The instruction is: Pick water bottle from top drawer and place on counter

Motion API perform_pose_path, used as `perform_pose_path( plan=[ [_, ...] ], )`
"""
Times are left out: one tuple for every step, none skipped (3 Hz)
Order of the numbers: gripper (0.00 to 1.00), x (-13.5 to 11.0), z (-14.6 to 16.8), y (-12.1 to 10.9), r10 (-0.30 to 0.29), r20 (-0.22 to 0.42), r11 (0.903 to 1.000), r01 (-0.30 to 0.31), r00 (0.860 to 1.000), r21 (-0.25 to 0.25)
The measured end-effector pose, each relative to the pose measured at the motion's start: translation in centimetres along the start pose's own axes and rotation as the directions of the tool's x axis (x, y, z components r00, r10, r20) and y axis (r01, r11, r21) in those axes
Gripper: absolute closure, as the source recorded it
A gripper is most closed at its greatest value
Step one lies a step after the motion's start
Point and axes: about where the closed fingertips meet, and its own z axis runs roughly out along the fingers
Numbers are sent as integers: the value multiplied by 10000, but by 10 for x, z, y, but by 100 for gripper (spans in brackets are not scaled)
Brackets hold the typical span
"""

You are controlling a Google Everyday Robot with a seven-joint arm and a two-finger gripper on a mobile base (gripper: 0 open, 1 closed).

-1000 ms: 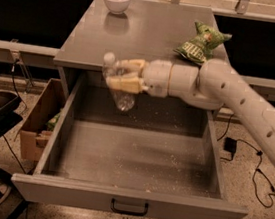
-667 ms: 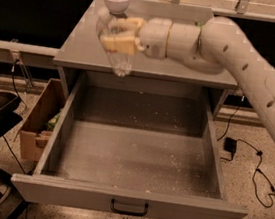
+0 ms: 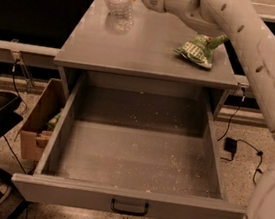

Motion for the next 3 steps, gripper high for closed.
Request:
perform_pose_path(
  plan=[
    [100, 17, 12, -39, 873, -18, 9911, -867, 9962, 1006],
    [100, 52, 19, -66, 1629, 117, 9725, -1625, 9866, 1670],
    [100, 91, 19, -84, 2195, 559, 9541, -2262, 9740, 1964]
  ],
)
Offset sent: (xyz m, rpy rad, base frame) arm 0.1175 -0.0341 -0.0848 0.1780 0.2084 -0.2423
